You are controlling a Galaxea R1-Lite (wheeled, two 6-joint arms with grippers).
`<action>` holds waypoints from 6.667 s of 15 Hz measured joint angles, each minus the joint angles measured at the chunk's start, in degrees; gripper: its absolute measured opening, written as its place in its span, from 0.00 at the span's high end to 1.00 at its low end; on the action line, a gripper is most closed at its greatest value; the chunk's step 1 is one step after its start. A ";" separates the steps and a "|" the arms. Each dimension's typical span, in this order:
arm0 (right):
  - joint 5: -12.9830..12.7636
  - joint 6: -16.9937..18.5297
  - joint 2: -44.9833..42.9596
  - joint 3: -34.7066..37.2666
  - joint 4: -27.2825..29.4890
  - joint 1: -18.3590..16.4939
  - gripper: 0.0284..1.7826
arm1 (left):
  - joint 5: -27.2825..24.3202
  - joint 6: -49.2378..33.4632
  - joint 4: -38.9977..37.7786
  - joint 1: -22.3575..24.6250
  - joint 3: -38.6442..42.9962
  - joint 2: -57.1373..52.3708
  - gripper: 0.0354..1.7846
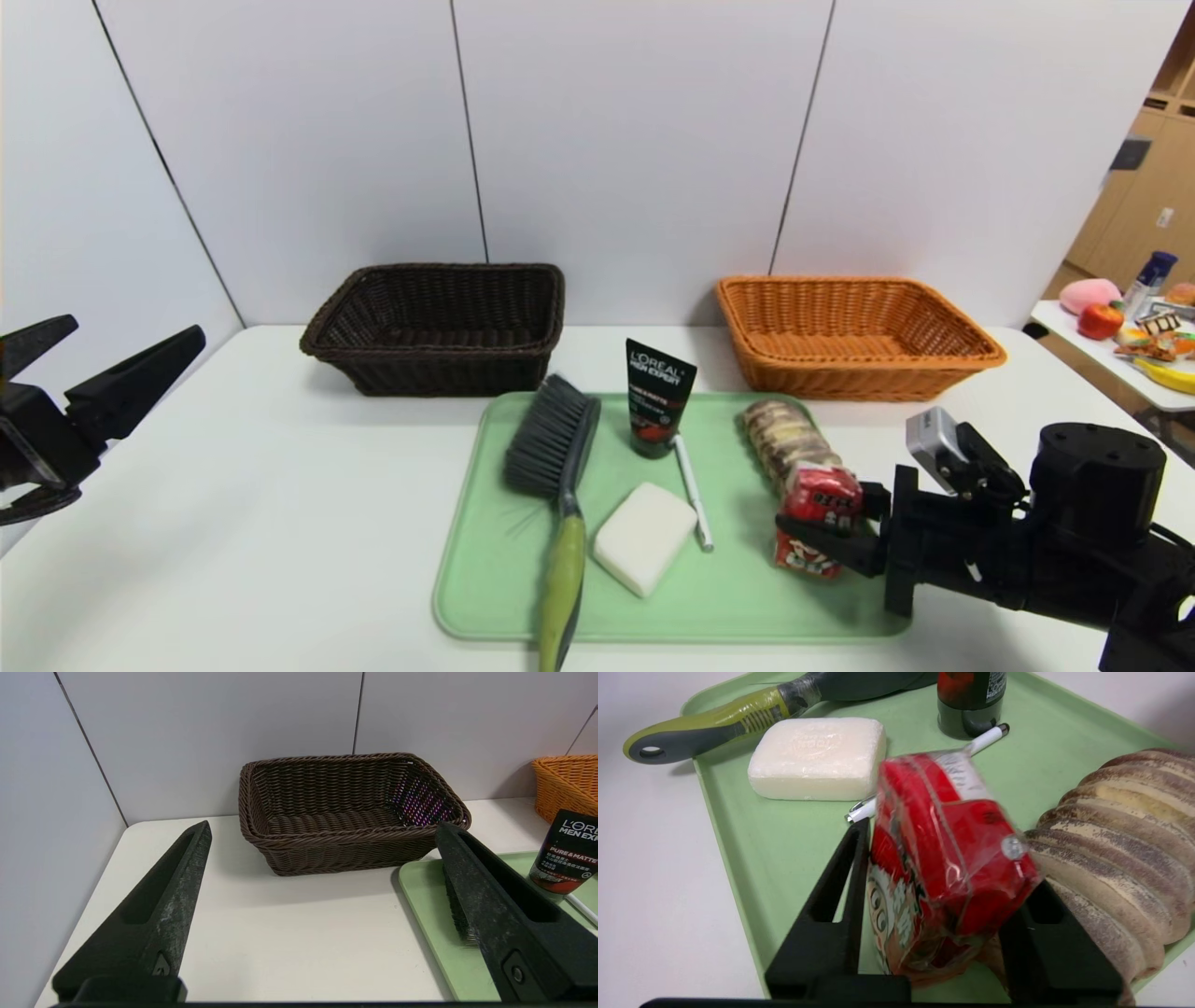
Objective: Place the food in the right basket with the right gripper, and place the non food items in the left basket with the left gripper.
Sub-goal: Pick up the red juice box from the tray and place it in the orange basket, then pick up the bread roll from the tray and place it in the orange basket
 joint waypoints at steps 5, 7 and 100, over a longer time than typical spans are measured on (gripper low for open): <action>-1.01 18.04 -10.79 -3.69 0.50 5.78 0.82 | 0.13 -0.04 0.02 0.00 0.41 0.13 0.06; -2.62 25.23 -16.60 -9.68 7.28 5.47 0.82 | 0.11 0.02 0.00 0.00 0.45 0.09 0.06; -44.73 19.81 -20.63 -48.52 77.81 14.15 0.94 | 0.27 -3.12 3.63 0.00 6.12 -7.53 0.06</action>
